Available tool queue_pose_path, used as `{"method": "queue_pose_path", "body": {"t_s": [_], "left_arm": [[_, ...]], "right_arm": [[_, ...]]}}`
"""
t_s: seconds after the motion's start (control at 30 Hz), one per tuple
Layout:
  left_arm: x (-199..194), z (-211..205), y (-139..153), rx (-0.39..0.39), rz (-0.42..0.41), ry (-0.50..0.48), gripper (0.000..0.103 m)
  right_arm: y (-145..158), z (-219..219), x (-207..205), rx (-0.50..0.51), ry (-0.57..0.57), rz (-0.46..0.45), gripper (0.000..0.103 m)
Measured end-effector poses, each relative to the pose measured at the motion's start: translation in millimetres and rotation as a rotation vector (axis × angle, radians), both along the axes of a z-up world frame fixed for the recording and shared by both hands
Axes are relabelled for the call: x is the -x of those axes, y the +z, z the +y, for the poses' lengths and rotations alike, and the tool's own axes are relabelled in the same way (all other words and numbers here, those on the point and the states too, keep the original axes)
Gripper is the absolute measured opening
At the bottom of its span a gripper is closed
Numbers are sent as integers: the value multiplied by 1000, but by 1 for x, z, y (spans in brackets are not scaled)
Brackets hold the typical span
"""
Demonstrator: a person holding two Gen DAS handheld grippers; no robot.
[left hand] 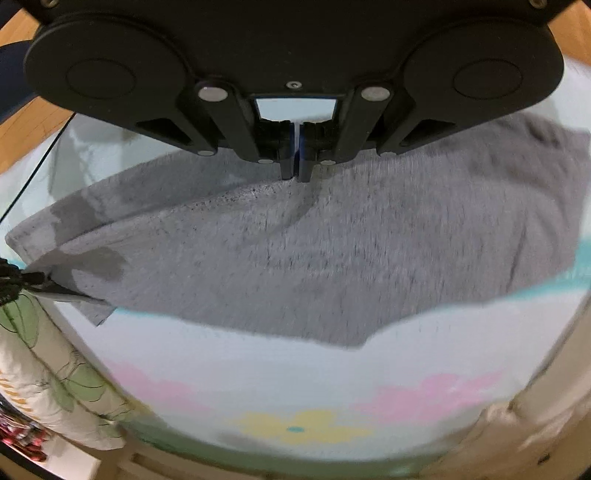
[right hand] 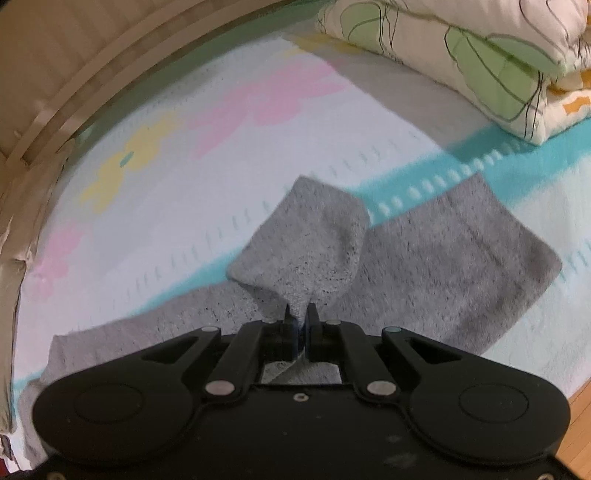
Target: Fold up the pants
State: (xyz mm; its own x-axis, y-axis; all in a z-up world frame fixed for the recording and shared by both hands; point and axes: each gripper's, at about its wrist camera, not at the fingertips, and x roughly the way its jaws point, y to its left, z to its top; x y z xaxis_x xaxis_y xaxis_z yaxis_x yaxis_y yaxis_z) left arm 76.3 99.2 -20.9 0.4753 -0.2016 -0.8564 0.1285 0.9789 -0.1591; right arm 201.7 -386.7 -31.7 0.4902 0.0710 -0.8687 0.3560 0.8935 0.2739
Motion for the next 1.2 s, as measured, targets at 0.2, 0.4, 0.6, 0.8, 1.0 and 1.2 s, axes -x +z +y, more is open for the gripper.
{"method": "queue_pose_path", "body": {"t_s": [0.2, 0.4, 0.6, 0.8, 1.0, 1.2], "left_arm": [[-4, -10, -18, -69, 38, -34, 3], [-4, -11, -29, -72, 73, -51, 2], [5, -12, -47, -23, 166, -61, 2], [6, -33, -19, 27, 88, -154, 3], [-25, -56, 5, 65, 2, -135, 4], [-50, -73, -20, 34, 40, -80, 9]], "right_arm": [[-27, -1, 12, 6, 3, 27, 4], [-54, -11, 25, -11, -25, 66, 4], [-68, -16, 37, -37, -37, 54, 4], [-60, -14, 43, -26, -2, 40, 15], [-34, -27, 47, -24, 4, 10, 26], [-18, -18, 33, 89, 127, 122, 31]]}}
